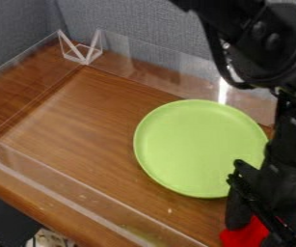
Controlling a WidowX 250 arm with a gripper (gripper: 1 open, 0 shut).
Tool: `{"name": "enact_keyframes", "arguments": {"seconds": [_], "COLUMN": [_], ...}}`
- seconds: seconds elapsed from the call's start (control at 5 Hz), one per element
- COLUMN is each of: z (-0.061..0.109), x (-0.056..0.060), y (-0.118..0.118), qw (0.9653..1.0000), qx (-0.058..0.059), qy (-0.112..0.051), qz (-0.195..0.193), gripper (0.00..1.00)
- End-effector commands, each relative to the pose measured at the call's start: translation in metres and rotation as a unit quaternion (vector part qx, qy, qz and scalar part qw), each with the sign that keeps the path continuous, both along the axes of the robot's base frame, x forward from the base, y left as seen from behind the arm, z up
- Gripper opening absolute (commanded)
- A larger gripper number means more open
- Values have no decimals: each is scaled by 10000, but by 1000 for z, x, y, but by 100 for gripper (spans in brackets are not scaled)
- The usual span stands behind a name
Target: Put the carrot on the right side
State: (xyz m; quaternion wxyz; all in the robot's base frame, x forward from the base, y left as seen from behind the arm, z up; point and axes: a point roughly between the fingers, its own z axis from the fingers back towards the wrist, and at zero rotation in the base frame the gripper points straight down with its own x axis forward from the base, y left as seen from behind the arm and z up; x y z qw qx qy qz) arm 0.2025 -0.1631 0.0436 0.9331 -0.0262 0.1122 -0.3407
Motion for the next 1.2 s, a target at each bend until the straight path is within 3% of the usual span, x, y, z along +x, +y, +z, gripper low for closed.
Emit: {"name": "enact_keyframes", "arguments": {"seconds": [0.0,0.2,0.4,0.8,1.0], "z": [18,35,58,108,137], "x": [4,8,8,9,7], "y": [3,4,5,0,7], "qw": [9997,9986,9956,9864,9795], "qx": [104,192,229,103,16], "qy": [-205,-431,-778,-1525,-1870], "qz": [14,222,463,604,753], "gripper": [100,100,100,100,100]}}
